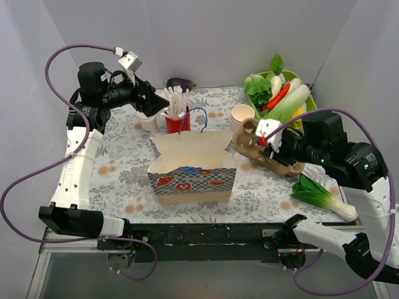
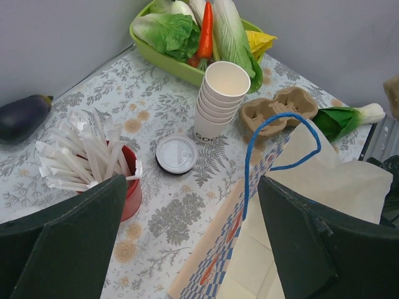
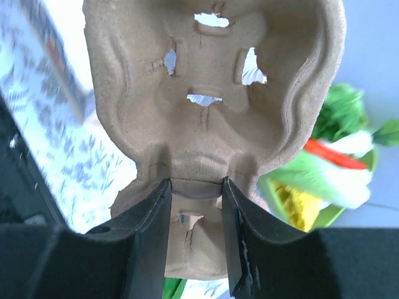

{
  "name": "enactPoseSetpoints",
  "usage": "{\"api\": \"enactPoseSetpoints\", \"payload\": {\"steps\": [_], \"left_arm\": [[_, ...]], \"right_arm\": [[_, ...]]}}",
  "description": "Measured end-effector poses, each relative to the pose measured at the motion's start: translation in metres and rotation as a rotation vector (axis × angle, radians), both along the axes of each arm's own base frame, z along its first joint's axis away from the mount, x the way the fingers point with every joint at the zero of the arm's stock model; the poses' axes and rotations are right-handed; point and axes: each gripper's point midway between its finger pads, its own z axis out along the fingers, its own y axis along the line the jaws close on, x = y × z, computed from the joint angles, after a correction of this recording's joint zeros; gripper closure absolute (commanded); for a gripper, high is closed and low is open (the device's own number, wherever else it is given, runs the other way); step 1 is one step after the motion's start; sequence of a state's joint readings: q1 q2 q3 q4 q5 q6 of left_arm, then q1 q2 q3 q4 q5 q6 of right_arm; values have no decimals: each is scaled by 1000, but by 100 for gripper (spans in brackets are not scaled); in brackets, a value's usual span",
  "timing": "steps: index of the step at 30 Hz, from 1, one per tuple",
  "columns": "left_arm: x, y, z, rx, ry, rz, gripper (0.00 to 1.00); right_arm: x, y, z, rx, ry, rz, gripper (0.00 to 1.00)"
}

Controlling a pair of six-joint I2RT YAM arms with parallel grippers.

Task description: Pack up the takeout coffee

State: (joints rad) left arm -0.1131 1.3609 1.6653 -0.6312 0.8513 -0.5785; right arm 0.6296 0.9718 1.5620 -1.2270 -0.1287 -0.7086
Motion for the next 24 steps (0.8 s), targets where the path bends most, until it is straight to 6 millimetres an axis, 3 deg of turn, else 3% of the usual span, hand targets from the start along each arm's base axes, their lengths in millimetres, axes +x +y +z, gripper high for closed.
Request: {"api": "enactPoseSetpoints", "payload": {"steps": [3, 6, 9, 15, 24], "left_arm": [[7, 3, -6, 5, 13, 30, 13], [13, 6, -21, 16, 51, 64, 12], [17, 11, -33, 30, 86, 104, 11], [13, 17, -41, 49, 126, 148, 5], [-23, 23, -76, 77, 238, 155, 3]], "right_arm": [[19, 22, 47, 95, -60, 7, 99], [42, 59, 101, 225, -114, 68, 99], [64, 102, 132, 345, -121, 157, 99], [78, 164, 127, 486, -11, 321, 99], [26, 217, 125, 598, 64, 607, 99]]}}
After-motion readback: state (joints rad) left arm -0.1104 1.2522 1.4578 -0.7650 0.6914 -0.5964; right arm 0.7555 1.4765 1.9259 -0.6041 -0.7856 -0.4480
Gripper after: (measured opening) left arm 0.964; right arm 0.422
